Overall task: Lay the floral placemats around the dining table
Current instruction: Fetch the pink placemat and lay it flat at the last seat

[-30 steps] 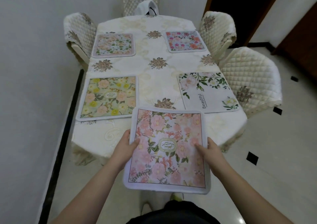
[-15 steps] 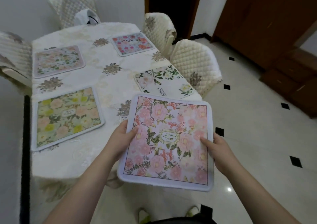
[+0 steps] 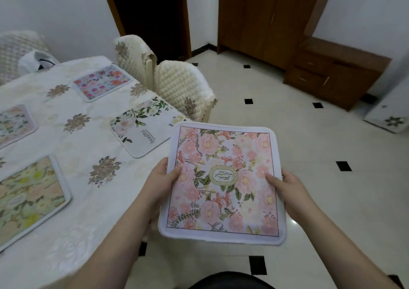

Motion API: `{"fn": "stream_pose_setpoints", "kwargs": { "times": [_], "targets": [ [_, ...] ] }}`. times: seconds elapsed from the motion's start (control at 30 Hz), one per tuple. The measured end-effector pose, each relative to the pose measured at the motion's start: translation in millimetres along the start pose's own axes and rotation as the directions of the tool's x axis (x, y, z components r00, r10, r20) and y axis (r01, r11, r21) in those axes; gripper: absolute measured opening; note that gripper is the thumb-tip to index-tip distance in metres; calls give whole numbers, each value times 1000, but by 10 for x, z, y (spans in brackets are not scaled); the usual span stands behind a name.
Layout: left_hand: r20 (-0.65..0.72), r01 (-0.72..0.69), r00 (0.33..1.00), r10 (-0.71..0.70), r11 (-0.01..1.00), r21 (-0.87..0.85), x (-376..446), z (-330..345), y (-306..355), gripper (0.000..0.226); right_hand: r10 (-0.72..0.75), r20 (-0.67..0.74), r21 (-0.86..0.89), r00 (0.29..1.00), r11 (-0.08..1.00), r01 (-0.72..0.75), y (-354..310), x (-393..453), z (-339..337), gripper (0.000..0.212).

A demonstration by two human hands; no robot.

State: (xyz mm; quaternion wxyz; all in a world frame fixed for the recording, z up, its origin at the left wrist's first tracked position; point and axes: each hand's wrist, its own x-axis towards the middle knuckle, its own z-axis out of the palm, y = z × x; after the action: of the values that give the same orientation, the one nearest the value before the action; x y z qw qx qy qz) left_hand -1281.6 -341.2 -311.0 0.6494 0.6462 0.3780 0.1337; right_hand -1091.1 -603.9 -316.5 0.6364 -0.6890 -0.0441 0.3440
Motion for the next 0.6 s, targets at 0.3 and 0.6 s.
{"fn": "stream_pose_setpoints", "kwargs": {
  "times": [0.3, 0.6],
  "targets": [
    [126, 36, 992, -33, 999, -23, 256, 1298, 191, 26, 31, -104, 76, 994, 997, -23, -132, 213, -1229, 20],
    [165, -5, 986, -2, 999, 43, 690, 1852, 296, 24, 55, -177, 154, 983, 988, -27, -301, 489, -1672, 18]
  ]
}}
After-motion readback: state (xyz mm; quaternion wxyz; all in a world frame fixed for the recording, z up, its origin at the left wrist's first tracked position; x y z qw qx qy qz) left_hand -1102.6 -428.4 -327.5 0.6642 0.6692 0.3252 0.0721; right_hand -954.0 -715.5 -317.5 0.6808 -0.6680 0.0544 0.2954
